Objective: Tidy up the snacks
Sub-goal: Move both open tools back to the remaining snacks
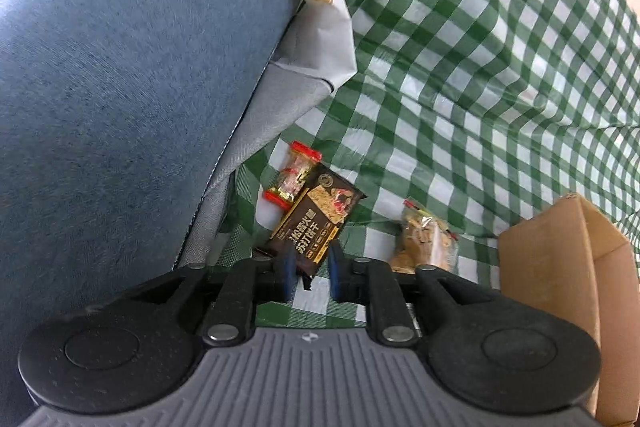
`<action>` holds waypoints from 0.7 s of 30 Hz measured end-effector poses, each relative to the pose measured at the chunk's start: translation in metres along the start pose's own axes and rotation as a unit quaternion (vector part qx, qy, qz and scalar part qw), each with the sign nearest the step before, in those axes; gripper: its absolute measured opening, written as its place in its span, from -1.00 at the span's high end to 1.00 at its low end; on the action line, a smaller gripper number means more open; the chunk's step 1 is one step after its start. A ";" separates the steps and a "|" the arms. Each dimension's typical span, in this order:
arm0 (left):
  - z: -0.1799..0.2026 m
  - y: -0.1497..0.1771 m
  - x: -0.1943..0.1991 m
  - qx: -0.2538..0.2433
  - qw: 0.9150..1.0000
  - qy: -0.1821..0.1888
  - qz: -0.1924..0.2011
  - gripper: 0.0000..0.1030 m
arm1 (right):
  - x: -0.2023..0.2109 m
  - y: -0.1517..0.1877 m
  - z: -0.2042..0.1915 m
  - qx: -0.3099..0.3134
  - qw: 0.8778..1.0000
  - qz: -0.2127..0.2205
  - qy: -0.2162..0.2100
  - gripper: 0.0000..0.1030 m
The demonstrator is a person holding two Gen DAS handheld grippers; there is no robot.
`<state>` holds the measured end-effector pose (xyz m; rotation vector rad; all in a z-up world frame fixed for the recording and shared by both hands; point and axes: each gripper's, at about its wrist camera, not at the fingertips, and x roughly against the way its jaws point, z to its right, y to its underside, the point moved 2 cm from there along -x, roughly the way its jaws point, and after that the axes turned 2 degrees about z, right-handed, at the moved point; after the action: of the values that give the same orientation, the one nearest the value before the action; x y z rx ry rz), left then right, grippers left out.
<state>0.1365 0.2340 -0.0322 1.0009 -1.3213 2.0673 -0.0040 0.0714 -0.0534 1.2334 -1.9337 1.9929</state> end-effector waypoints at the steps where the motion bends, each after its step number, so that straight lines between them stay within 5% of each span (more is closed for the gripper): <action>1: 0.002 0.001 -0.003 -0.002 1.000 -0.002 -0.002 0.46 | -0.007 0.004 -0.001 -0.003 1.000 -0.012 -0.003 0.40; 14: 0.020 -0.004 -0.043 -0.086 0.995 -0.043 0.007 0.10 | -0.065 0.023 -0.010 -0.059 0.996 -0.065 -0.015 -0.30; 21: 0.031 -0.002 -0.063 -0.127 0.991 -0.043 0.010 -0.20 | -0.084 0.026 -0.022 -0.036 0.996 -0.085 -0.003 -0.32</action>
<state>0.1866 0.2061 -0.0725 0.9751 -1.5975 1.8304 0.0269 0.1234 -0.1213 1.3363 -1.8191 1.8225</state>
